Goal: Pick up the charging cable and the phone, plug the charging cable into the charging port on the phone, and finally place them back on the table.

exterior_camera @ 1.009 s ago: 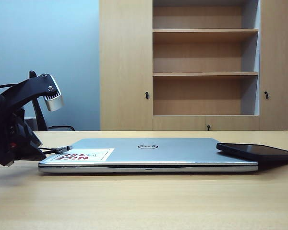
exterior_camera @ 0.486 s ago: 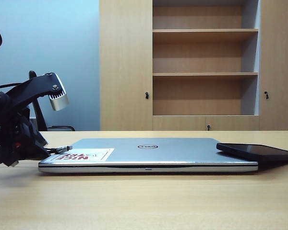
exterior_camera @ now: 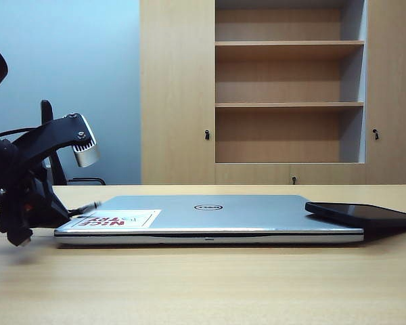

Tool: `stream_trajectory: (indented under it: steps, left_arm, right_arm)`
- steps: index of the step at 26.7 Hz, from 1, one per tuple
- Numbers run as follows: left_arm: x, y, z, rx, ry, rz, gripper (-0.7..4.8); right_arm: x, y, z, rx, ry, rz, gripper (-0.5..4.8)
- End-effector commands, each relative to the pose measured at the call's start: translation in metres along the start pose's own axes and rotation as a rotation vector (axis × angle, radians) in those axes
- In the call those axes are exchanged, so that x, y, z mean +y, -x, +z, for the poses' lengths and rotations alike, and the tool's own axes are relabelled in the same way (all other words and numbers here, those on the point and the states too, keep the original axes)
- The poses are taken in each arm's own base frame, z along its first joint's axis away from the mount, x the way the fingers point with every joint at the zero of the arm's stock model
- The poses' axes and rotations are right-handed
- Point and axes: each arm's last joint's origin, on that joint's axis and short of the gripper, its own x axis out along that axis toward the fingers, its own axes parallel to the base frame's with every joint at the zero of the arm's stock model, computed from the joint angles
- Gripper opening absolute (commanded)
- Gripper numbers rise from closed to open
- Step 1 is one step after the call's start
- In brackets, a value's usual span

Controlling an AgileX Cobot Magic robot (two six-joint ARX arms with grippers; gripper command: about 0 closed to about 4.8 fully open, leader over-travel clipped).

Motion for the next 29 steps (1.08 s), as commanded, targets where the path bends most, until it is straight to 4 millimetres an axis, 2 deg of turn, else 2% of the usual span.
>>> stream_trajectory:
  steps: [1, 9, 20, 24, 29]
  left_arm:
    - [0.002, 0.000, 0.001, -0.011, 0.000, 0.006, -0.07]
    - [0.008, 0.008, 0.008, -0.047, 0.116, 0.039, -0.07]
    - [0.031, 0.056, 0.037, -0.277, 0.747, 0.126, -0.07]
    - [0.027, 0.065, 0.043, -0.298, 0.852, 0.083, -0.07]
    - [0.008, 0.066, 0.062, -0.334, 0.818, -0.031, -0.07]
  right_arm:
    - [0.000, 0.001, 0.004, -0.024, 0.008, -0.003, -0.01]
    - [-0.001, 0.001, 0.004, -0.023, 0.008, -0.019, -0.01]
    - [-0.001, 0.001, 0.005, -0.029, 0.001, -0.024, -0.01]
    - [-0.002, 0.001, 0.005, -0.027, -0.070, -0.054, -0.01]
    - [-0.004, 0.001, 0.004, -0.021, -0.126, -0.129, -0.01]
